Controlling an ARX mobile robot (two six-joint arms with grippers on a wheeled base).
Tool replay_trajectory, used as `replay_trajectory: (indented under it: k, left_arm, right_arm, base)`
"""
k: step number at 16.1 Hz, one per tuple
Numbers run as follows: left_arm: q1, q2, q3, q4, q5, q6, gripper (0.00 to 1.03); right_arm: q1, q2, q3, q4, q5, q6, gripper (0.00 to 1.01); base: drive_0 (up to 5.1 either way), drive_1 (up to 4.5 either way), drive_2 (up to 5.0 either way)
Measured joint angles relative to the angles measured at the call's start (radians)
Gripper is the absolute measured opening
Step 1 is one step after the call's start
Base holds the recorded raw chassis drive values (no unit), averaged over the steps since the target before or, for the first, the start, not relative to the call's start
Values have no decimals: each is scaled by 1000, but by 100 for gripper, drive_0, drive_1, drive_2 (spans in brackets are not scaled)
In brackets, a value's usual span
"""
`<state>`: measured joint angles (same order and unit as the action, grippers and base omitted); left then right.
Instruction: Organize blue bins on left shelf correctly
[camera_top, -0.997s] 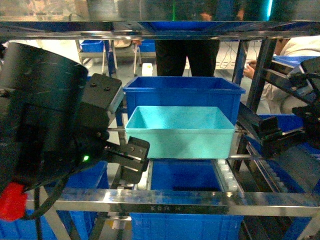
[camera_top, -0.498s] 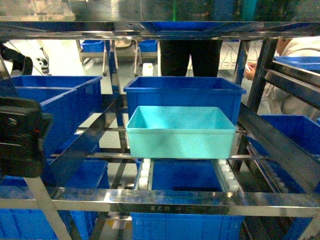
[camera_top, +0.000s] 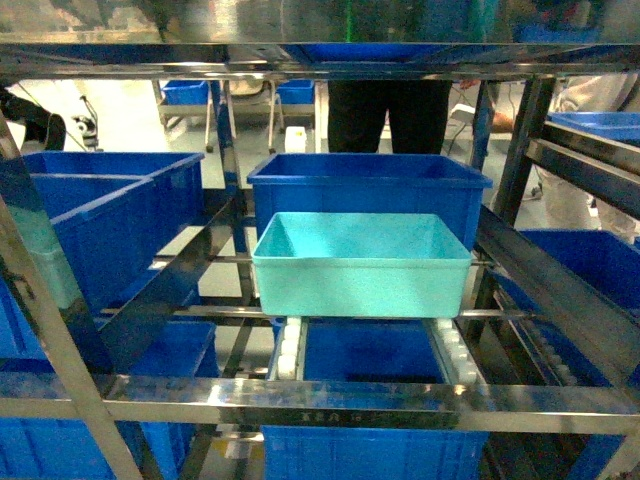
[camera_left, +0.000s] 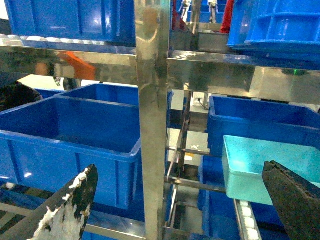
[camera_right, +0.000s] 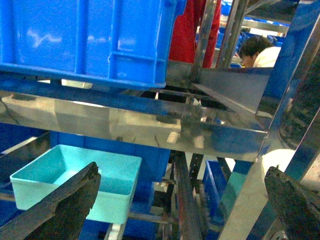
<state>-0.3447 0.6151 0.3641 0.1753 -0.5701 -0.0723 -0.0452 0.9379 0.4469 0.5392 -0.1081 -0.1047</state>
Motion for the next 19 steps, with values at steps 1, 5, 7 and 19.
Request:
replay_trajectory:
  k: [1, 5, 7, 19]
  left_arm:
    - [7, -5, -3, 18, 19, 9, 97]
    - [167, -148, -159, 85, 393, 54, 46]
    - [217, -206, -214, 79, 439, 55, 19]
    - [343, -486, -348, -62, 570, 58, 2]
  right_arm:
    - [7, 0, 1, -17, 14, 6, 97]
    - [45, -139, -167, -25, 102, 86, 46]
    - [45, -207, -240, -23, 104, 87, 18]
    - [45, -565, -434, -165, 105, 90, 2]
  base:
    - [0, 0, 0]
    - [0, 0, 0]
    - [0, 0, 0]
    - [0, 0, 0]
